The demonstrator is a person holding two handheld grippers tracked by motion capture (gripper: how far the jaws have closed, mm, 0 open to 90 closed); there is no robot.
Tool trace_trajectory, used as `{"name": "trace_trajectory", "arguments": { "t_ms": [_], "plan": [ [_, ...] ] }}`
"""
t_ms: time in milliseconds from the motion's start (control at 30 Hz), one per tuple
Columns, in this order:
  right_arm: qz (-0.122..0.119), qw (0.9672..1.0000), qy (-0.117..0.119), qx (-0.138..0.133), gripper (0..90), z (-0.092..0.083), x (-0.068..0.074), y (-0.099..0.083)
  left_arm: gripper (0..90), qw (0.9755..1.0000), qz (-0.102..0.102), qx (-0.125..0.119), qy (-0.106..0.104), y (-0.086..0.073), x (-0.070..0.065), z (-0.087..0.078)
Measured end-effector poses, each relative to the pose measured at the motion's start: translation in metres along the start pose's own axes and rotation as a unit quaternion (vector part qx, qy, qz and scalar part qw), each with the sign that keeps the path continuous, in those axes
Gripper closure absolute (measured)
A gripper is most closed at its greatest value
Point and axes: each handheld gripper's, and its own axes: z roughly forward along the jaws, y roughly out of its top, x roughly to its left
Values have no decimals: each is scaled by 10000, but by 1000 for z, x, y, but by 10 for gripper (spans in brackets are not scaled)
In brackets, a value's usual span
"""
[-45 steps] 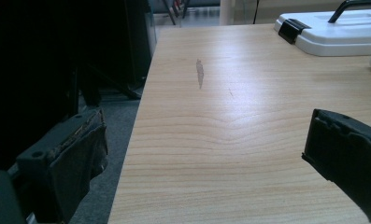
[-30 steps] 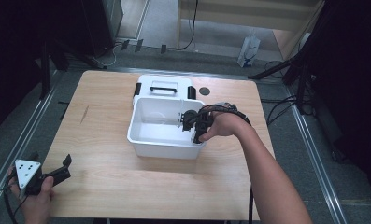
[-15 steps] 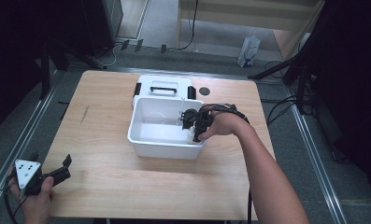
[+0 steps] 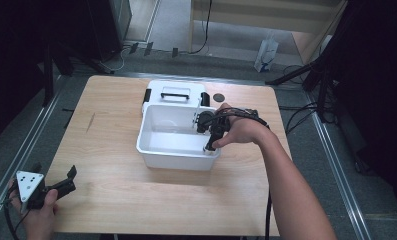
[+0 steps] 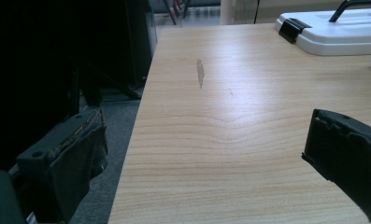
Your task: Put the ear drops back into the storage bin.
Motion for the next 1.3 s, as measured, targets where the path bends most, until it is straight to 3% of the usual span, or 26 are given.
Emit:
{"name": "trace_trajectory", "arguments": {
  "t_ms": [300,500,800,1300],
  "plan": [
    [24,9990,-193,-390,230,-24,-2,-9,3,10000,17,-14,14,0,0,0],
    [252,9975,-285,-603,165,-41,-4,-21,3,10000,24,-11,18,0,-1,0],
    [389,9970,-359,-569,134,-55,-2,-45,3,10000,56,-3,35,0,-1,0],
    [763,9941,-443,-635,66,-45,16,-95,3,9999,131,33,77,0,-3,1]
  ]
}}
